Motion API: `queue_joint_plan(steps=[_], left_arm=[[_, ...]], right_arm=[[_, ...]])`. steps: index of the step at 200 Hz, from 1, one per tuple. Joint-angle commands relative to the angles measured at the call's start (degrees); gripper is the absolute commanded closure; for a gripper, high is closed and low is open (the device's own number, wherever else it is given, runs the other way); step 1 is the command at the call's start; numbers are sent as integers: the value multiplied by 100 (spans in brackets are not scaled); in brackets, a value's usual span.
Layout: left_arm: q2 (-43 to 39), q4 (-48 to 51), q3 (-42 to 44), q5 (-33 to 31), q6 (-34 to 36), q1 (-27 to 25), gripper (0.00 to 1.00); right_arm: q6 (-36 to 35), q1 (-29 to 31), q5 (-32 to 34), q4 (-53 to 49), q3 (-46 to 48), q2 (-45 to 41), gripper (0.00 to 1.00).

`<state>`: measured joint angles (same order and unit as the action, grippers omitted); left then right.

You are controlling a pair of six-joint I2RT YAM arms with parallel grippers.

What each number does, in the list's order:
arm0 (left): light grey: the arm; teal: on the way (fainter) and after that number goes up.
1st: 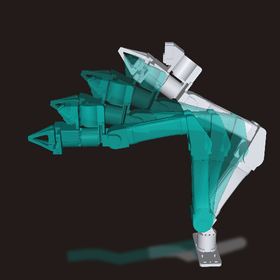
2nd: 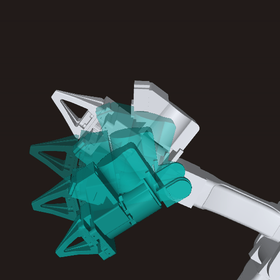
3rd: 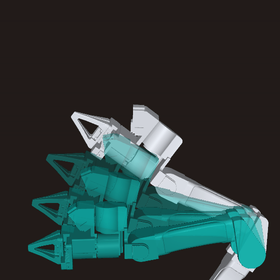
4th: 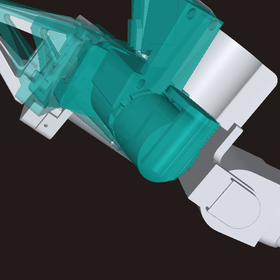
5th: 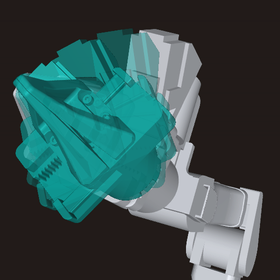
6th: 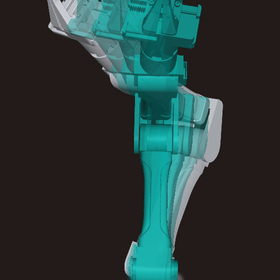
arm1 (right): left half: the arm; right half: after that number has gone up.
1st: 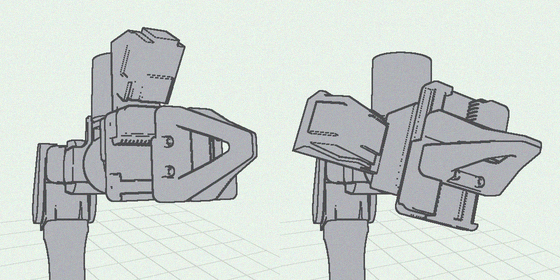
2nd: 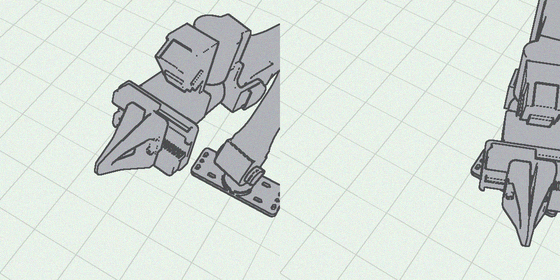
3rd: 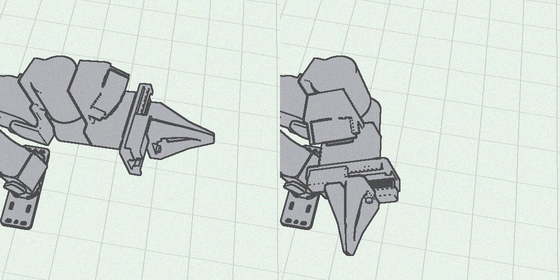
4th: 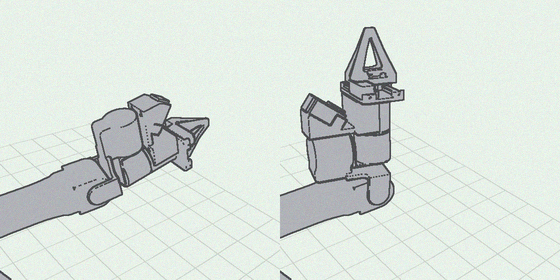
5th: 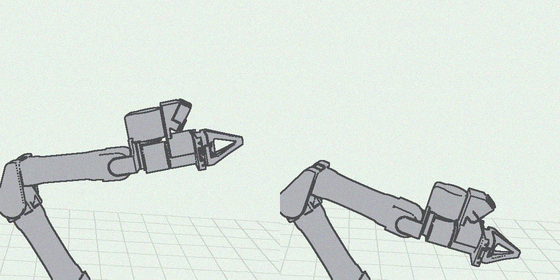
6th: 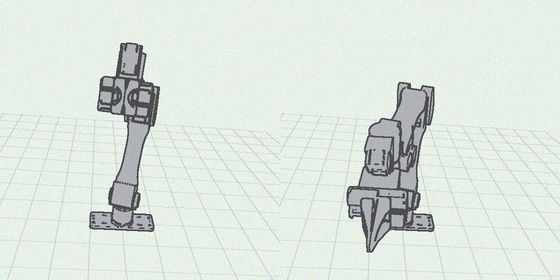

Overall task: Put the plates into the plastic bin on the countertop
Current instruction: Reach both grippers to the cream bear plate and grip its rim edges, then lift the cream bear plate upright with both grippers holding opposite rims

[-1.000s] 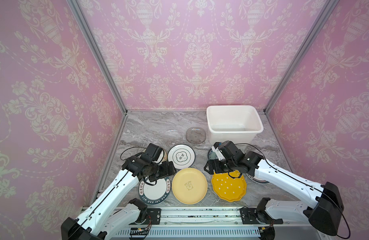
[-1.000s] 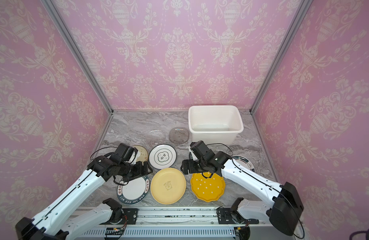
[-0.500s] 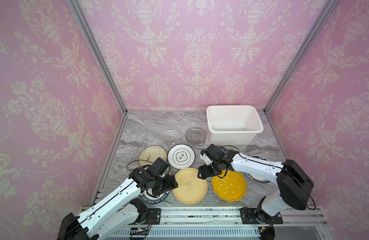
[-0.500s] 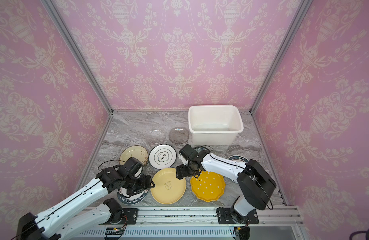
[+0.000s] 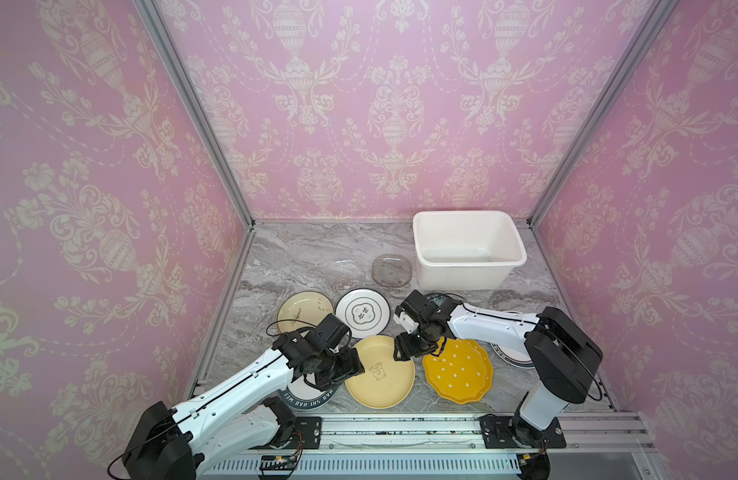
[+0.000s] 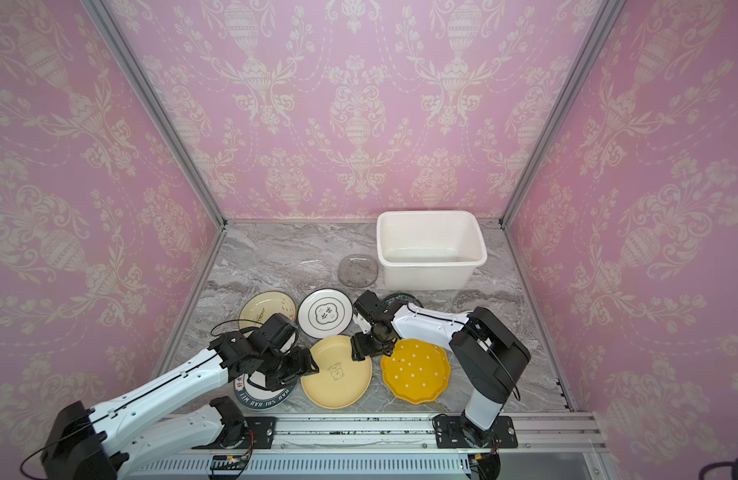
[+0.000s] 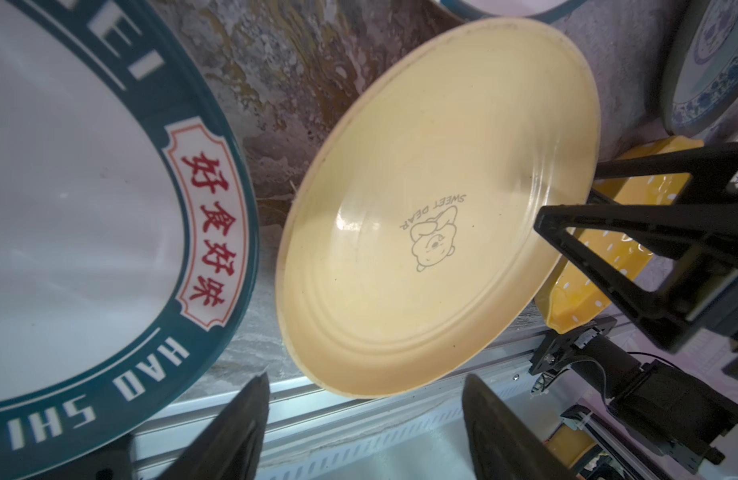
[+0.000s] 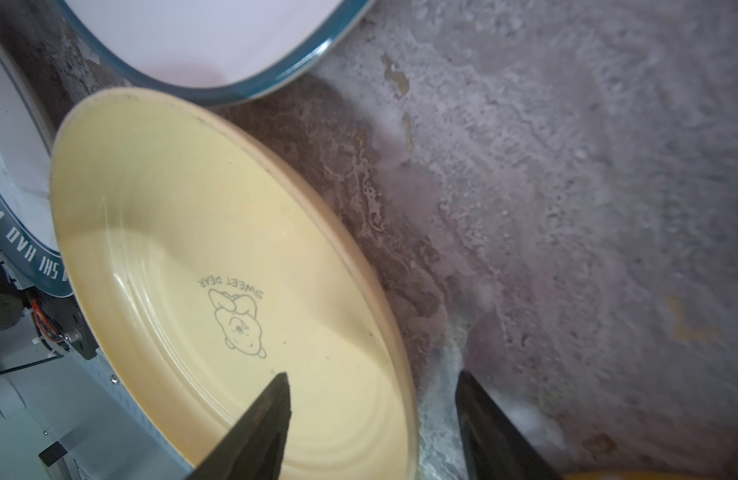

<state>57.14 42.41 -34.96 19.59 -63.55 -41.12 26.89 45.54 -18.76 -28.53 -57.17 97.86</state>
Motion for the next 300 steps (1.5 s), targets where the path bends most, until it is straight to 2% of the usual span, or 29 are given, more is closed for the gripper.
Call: queue_joint_plan(steps=[1,86,167,237,300], left_arm=[[-70,-266,253,141,-439,-62,28],[-68,-647,576,106,-685,-83,29],[-295,-550,587,18,-665,-86,28],[-833,-370,310,-208,-268,-83,28],[-1087,-1039,97,-351,-82,-86,45]], right_arm=[[-36,60,-135,62,-92,54,43],[-147,50,-83,30,-20,111,68],[-237,47,-52,-160,111,-235,100],[-154,-320,-297,-711,-207,-1212,100],[-79,-746,-804,-952,-524,-1604,100]])
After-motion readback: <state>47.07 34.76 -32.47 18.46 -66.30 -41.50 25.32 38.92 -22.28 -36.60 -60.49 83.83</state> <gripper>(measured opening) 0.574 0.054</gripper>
